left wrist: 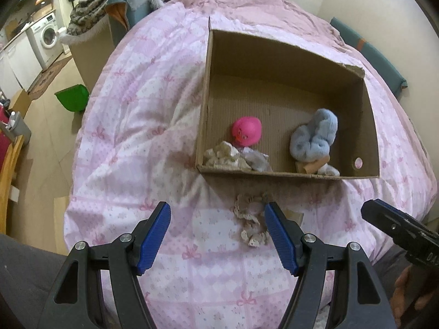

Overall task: Organize soft objects
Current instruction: 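Move both grippers back to the beige lace scrunchie on the bed, then grasp the beige lace scrunchie with the left gripper while the right gripper grasps a translucent tan piece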

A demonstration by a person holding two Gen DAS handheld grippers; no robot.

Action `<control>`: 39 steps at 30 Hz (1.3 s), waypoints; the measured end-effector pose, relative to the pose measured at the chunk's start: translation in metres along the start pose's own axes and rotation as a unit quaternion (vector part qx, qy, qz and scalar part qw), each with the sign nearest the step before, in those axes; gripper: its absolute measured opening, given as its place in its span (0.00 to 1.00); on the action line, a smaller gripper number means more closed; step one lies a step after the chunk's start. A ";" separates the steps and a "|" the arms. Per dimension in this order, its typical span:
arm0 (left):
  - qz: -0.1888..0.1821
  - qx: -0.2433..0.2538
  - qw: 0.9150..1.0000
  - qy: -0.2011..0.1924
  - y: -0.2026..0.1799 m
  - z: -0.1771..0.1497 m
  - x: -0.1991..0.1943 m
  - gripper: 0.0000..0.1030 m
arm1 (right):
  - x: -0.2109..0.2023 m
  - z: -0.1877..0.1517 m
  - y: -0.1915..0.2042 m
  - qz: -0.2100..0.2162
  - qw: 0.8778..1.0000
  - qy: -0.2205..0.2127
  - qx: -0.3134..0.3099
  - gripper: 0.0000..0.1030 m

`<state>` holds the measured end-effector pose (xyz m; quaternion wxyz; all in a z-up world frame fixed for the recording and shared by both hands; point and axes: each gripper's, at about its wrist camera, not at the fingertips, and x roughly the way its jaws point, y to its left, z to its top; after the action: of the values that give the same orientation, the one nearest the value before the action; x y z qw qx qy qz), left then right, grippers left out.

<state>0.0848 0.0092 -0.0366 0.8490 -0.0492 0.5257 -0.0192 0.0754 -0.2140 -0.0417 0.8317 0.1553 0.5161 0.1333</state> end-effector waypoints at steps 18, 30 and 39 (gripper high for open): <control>-0.012 -0.024 0.992 0.125 -0.007 -0.019 0.065 0.66 | 0.035 -0.002 -0.033 -0.029 0.995 0.068 0.070 0.85; -0.051 -0.014 0.988 0.147 -0.033 -0.018 0.104 0.20 | 0.043 -0.002 -0.038 -0.034 0.993 0.082 0.075 0.85; -0.065 -0.029 0.989 0.126 -0.020 -0.015 0.075 0.10 | 0.047 -0.002 -0.038 -0.017 0.993 0.089 0.077 0.85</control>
<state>0.1053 -0.0179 -0.1075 0.7711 -0.1049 0.6246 -0.0657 0.0959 -0.2304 -0.0960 0.7705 0.1973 0.5991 0.0925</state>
